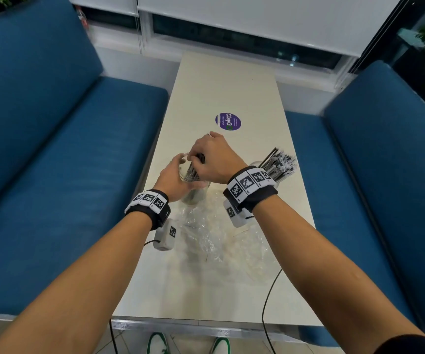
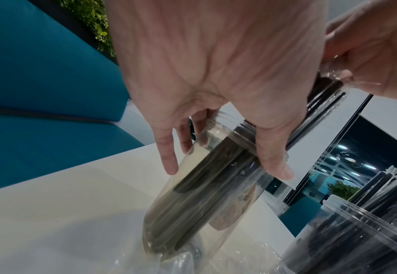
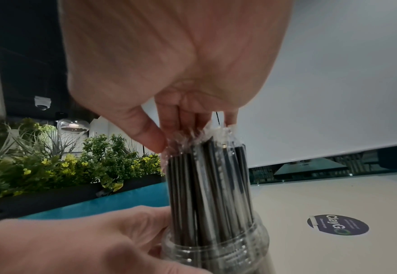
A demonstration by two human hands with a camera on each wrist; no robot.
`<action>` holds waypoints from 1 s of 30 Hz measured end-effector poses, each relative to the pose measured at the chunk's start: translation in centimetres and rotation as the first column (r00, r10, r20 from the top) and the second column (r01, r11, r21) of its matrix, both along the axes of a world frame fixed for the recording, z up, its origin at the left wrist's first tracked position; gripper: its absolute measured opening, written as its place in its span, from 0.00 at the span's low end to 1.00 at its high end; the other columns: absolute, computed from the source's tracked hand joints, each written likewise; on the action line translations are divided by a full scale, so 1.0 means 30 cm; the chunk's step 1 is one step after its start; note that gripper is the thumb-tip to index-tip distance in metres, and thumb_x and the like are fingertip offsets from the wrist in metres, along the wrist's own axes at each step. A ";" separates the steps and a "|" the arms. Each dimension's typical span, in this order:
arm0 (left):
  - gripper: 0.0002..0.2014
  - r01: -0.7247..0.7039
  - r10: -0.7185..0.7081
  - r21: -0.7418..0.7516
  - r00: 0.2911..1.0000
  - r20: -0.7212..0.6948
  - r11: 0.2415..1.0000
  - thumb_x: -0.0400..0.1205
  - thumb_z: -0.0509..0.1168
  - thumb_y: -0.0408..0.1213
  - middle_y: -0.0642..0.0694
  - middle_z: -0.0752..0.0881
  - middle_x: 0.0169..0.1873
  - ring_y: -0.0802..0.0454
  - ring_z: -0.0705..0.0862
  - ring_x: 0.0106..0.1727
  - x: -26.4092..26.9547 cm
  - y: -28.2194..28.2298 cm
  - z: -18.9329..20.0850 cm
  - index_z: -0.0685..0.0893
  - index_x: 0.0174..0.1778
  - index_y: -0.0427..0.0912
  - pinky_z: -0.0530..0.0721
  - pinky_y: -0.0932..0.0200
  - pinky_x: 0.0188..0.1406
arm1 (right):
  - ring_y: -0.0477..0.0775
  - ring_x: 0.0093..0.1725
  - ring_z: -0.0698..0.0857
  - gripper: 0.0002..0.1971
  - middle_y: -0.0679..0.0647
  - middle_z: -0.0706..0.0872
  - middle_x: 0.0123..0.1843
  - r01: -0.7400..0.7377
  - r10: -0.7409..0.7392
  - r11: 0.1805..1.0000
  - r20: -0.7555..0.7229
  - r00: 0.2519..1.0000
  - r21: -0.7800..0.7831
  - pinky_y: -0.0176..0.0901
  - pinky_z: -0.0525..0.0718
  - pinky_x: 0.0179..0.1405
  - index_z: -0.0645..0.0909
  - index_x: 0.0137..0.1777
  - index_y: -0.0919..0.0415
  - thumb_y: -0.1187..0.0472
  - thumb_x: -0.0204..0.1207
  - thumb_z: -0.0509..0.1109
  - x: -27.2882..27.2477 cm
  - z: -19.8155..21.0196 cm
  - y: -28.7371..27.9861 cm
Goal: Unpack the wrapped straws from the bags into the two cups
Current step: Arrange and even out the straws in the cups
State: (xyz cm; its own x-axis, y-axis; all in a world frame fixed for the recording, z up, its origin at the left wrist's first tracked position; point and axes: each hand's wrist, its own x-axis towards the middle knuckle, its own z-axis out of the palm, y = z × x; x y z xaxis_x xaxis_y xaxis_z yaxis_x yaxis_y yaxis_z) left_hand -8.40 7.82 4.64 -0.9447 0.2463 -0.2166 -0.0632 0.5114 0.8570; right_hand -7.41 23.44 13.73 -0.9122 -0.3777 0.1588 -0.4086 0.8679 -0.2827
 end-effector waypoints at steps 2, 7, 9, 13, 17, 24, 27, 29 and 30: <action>0.67 -0.003 0.003 0.004 1.000 0.006 1.000 0.53 0.80 0.72 0.50 0.81 0.79 0.44 0.83 0.75 -0.003 0.003 -0.006 0.64 0.89 0.53 0.84 0.38 0.76 | 0.54 0.63 0.86 0.16 0.50 0.93 0.55 0.007 -0.007 0.998 -0.004 1.000 -0.057 0.60 0.62 0.85 0.93 0.51 0.56 0.58 0.78 0.62 0.002 -0.002 0.006; 0.68 -0.006 0.006 0.007 1.000 0.007 1.000 0.69 0.87 0.56 0.47 0.72 0.87 0.42 0.78 0.83 -0.015 0.016 -0.024 0.47 0.95 0.46 0.75 0.42 0.83 | 0.57 0.66 0.87 0.17 0.56 0.93 0.60 0.001 -0.046 0.922 -0.107 0.993 -0.387 0.54 0.78 0.76 0.91 0.57 0.62 0.70 0.78 0.62 0.020 -0.011 0.031; 0.70 -0.010 0.010 0.002 1.000 0.000 1.000 0.72 0.87 0.52 0.48 0.70 0.90 0.42 0.75 0.85 -0.019 0.021 -0.027 0.39 0.95 0.47 0.73 0.42 0.83 | 0.56 0.70 0.85 0.20 0.57 0.92 0.64 0.042 -0.112 0.865 -0.112 0.987 -0.500 0.47 0.78 0.76 0.91 0.60 0.63 0.72 0.76 0.60 0.028 -0.013 0.047; 0.69 -0.004 0.003 -0.007 1.000 -0.026 1.000 0.74 0.86 0.49 0.47 0.73 0.88 0.42 0.75 0.86 -0.020 0.031 -0.020 0.37 0.95 0.46 0.72 0.43 0.83 | 0.53 0.69 0.85 0.24 0.56 0.91 0.65 0.118 -0.220 0.807 -0.109 0.969 -0.578 0.42 0.79 0.74 0.90 0.62 0.61 0.71 0.75 0.56 0.038 -0.021 0.072; 0.71 -0.018 0.017 -0.039 0.999 -0.030 0.999 0.68 0.87 0.56 0.46 0.71 0.88 0.42 0.73 0.87 -0.027 0.031 -0.032 0.43 0.95 0.44 0.73 0.41 0.84 | 0.57 0.66 0.83 0.23 0.55 0.91 0.63 0.196 -0.297 0.841 -0.128 0.946 -0.504 0.25 0.70 0.66 0.90 0.61 0.61 0.72 0.75 0.57 0.027 -0.047 0.088; 0.63 -0.039 0.037 -0.027 0.998 -0.053 0.999 0.65 0.86 0.63 0.47 0.78 0.84 0.42 0.80 0.81 -0.018 0.023 -0.053 0.61 0.91 0.48 0.78 0.39 0.81 | 0.59 0.62 0.83 0.14 0.53 0.89 0.63 0.204 -0.250 0.901 -0.075 0.965 -0.382 0.53 0.83 0.66 0.89 0.62 0.58 0.69 0.82 0.68 0.018 -0.086 0.108; 0.67 -0.042 0.042 -0.019 0.999 -0.034 0.999 0.67 0.88 0.59 0.46 0.74 0.87 0.42 0.76 0.85 -0.016 0.022 -0.055 0.51 0.94 0.47 0.75 0.40 0.83 | 0.58 0.62 0.83 0.14 0.53 0.89 0.65 0.212 -0.257 0.892 -0.062 0.964 -0.400 0.59 0.84 0.65 0.88 0.64 0.57 0.67 0.83 0.67 0.033 -0.069 0.114; 0.73 -0.046 0.044 -0.043 0.999 -0.031 0.998 0.67 0.88 0.59 0.43 0.70 0.89 0.41 0.71 0.88 -0.009 0.013 -0.059 0.42 0.95 0.45 0.72 0.39 0.86 | 0.56 0.62 0.83 0.15 0.51 0.88 0.66 0.213 -0.271 0.883 -0.082 0.959 -0.417 0.58 0.84 0.65 0.87 0.65 0.56 0.67 0.83 0.67 0.051 -0.055 0.121; 0.73 -0.046 0.045 -0.063 0.999 -0.030 0.997 0.67 0.87 0.61 0.41 0.67 0.90 0.40 0.69 0.90 0.001 0.003 -0.057 0.41 0.95 0.46 0.71 0.36 0.87 | 0.55 0.62 0.83 0.15 0.50 0.88 0.65 0.214 -0.279 0.879 -0.095 0.956 -0.427 0.57 0.84 0.65 0.88 0.64 0.55 0.67 0.82 0.66 0.062 -0.048 0.126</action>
State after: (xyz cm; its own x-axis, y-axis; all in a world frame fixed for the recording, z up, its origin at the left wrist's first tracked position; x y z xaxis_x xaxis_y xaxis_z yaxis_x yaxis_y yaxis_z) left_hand -8.37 7.91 2.91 -0.9605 0.1895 -0.2036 -0.0640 0.5618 0.8248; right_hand -5.56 27.22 12.29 -0.9203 -0.0158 0.3909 -0.2619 0.7671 -0.5856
